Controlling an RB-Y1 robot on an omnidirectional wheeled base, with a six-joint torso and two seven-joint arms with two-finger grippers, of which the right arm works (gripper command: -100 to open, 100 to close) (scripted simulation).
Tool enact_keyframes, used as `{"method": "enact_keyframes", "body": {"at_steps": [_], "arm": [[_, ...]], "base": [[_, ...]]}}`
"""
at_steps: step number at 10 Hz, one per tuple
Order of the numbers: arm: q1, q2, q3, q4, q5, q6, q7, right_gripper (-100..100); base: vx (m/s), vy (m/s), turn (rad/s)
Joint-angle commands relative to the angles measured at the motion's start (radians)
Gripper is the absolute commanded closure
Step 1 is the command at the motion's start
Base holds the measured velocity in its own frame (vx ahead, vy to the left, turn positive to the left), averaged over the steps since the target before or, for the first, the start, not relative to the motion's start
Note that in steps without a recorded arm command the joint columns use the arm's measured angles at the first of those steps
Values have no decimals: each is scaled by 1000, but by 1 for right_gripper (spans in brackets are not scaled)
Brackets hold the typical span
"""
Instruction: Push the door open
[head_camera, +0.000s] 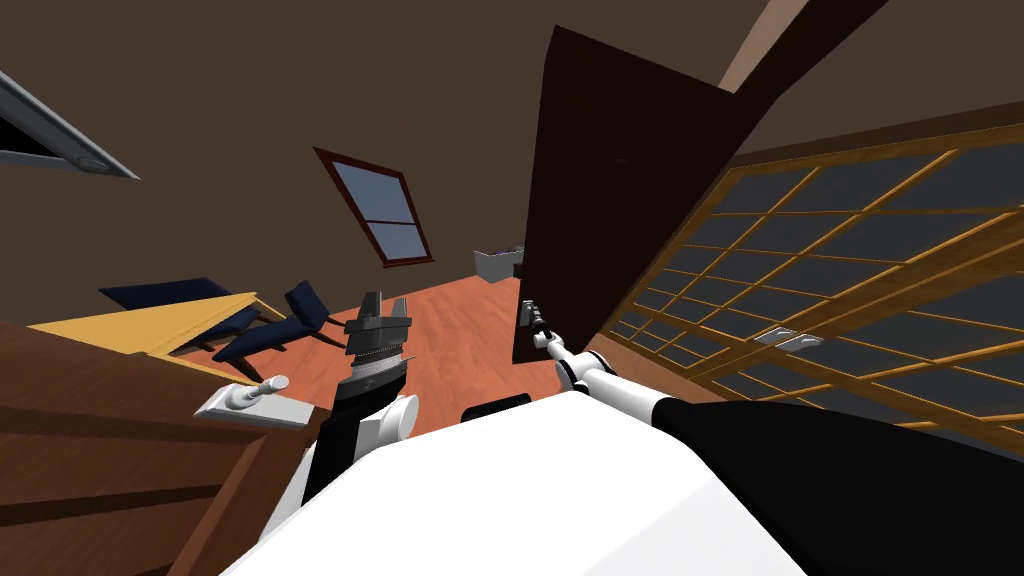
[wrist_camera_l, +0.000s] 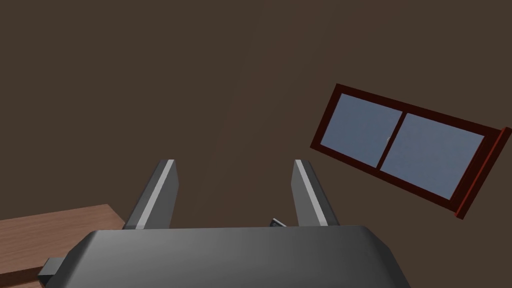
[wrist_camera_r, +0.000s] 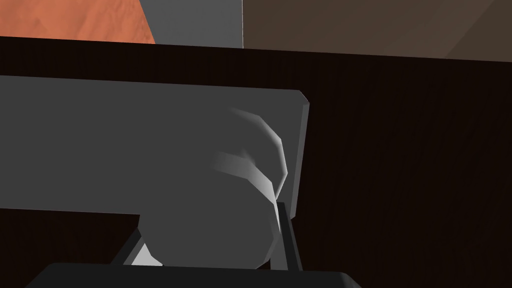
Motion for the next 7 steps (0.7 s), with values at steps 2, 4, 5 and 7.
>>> {"method": "enact_keyframes", "body": {"at_steps": [2,4,5,7], "arm": [[10,-17,-27,-25,-12,7,14,100],[13,-28,-46,-21,-21,5,22,100],[15,-34,-56,-19,-25,5,26,100],[19,-45,-75,-16,-35,3,34,100]], "base": [[163,106,-50],[178,97,-60],[200,85,-53],[193,126,-63]]}}
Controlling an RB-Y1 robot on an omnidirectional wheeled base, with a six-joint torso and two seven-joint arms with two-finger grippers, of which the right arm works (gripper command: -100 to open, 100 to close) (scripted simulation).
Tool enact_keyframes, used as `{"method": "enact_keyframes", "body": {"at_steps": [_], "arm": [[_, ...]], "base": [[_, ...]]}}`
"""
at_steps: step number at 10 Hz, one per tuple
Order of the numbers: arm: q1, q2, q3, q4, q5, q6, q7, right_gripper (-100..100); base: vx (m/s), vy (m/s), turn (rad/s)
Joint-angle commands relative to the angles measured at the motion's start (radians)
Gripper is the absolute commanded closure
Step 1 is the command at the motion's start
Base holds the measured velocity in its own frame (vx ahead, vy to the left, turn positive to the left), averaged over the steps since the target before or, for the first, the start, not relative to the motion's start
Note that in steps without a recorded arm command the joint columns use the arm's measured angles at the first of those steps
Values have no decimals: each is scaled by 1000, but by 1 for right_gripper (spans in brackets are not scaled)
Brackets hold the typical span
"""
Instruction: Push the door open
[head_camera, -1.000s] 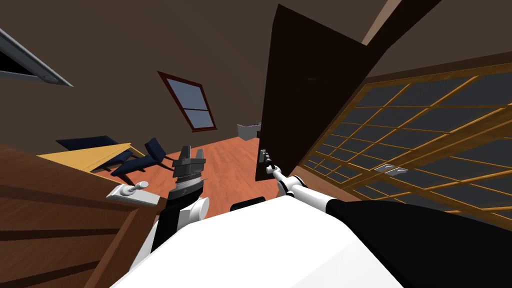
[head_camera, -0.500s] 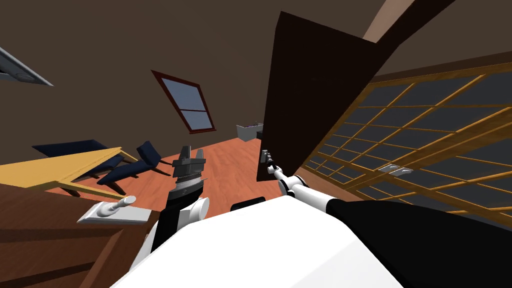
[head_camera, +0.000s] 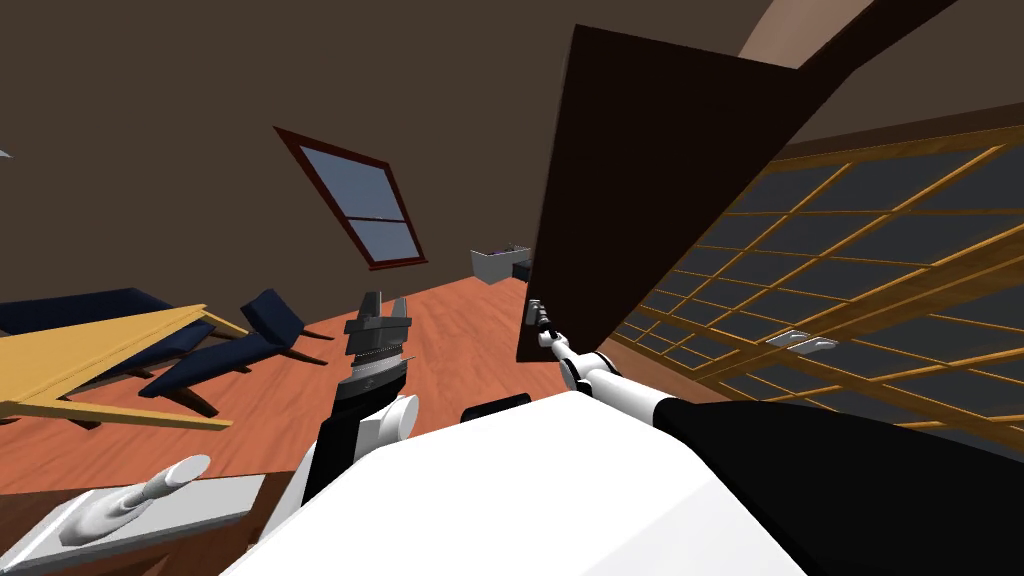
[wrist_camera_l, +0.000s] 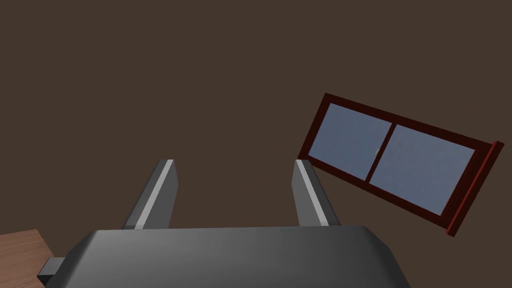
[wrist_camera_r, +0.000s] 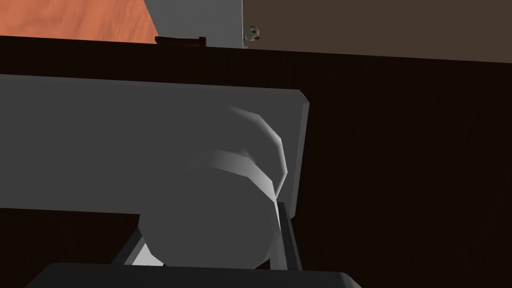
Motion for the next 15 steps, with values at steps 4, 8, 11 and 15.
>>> {"method": "enact_keyframes", "body": {"at_steps": [4,8,11,15], "arm": [[10,-24,-39,-7,-18,6,16,100],[14,-35,-56,-4,-26,4,23,100],[17,-44,-72,-1,-34,3,30,100],[22,-60,-100,4,-47,1,41,100]], "base": [[125,62,-35],[117,73,-46],[152,85,-48],[135,67,-42]]}}
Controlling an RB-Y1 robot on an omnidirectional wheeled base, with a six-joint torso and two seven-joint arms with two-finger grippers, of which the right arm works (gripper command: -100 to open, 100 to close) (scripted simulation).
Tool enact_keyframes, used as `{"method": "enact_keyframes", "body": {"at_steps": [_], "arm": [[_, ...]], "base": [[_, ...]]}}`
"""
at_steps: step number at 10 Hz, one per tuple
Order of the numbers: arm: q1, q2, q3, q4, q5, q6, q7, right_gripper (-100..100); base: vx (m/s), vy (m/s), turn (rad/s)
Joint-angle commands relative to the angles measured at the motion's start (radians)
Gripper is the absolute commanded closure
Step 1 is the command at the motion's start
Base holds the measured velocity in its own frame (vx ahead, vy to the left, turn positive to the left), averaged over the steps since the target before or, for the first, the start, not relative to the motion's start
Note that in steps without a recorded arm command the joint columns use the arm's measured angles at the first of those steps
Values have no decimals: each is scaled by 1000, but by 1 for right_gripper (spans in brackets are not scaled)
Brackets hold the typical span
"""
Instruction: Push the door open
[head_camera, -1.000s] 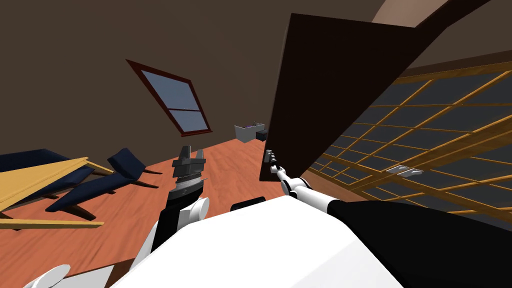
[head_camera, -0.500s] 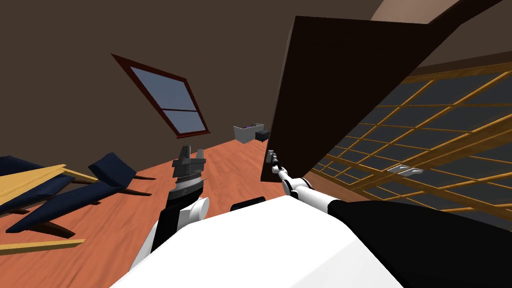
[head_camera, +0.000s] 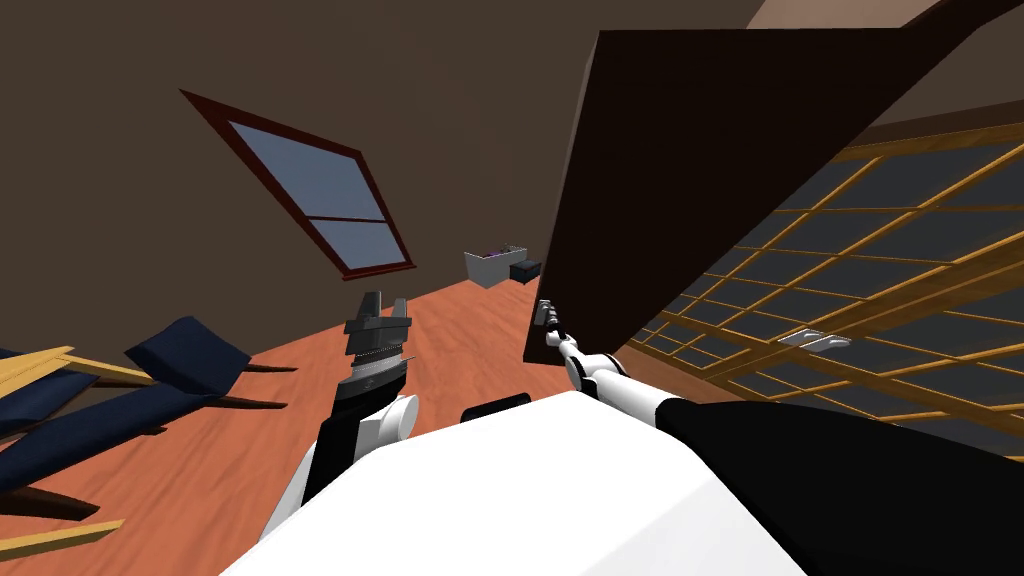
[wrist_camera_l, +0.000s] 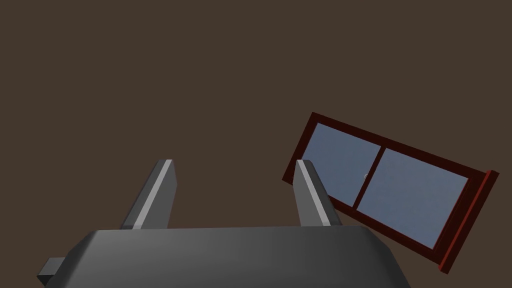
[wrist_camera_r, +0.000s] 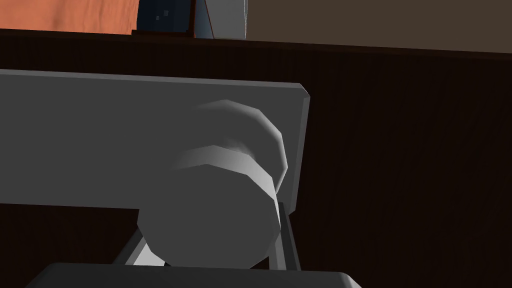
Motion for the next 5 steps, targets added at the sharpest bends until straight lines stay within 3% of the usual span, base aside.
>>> {"method": "enact_keyframes", "body": {"at_steps": [1,2,5], "arm": [[2,-4,-7,-7,-4,0,3,100],[3,-7,-13,-6,-6,0,5,100],[18,-19,-28,-11,-14,2,10,100]], "base": [[148,73,-42],[157,102,-50],[118,29,-52]]}}
